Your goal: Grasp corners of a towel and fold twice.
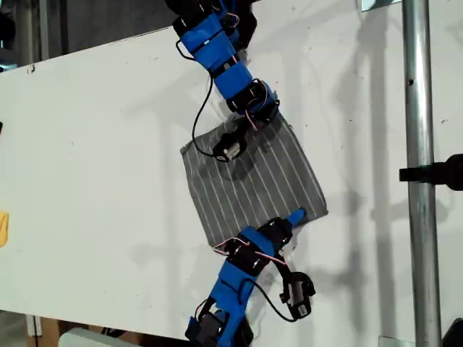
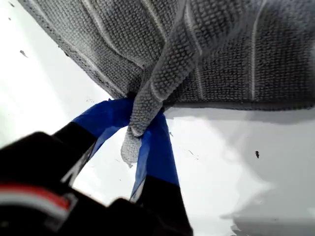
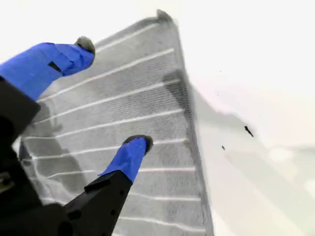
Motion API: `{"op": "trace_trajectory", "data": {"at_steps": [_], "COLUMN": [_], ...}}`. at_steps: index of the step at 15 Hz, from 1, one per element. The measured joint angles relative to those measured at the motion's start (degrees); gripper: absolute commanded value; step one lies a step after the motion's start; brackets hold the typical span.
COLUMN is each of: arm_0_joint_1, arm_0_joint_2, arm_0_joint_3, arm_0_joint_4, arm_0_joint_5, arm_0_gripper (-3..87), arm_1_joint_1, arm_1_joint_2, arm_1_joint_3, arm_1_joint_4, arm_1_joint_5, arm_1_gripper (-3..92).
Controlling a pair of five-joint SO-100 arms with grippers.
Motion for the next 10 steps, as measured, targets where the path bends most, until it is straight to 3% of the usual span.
{"op": "trace_trajectory", "data": {"at_steps": [5,10], "arm_0_joint_1": [0.62,0.88], "arm_0_joint_2": [-10.99,-15.38], "arm_0_joint_3": [-0.09,-2.72], "arm_0_joint_4": [-12.74,-13.01], "arm_0_joint_5": [-4.48,-10.55], "arm_0_gripper": [28.6,30.2], "arm_1_joint_1": [1.49,1.85], "arm_1_joint_2": [0.0,0.0], "arm_1_joint_3": [0.0,0.0], "arm_1_joint_4": [0.26,0.09], "arm_1_joint_5": [0.0,0.0], "arm_1_gripper": [-0.2,-0.2]}}
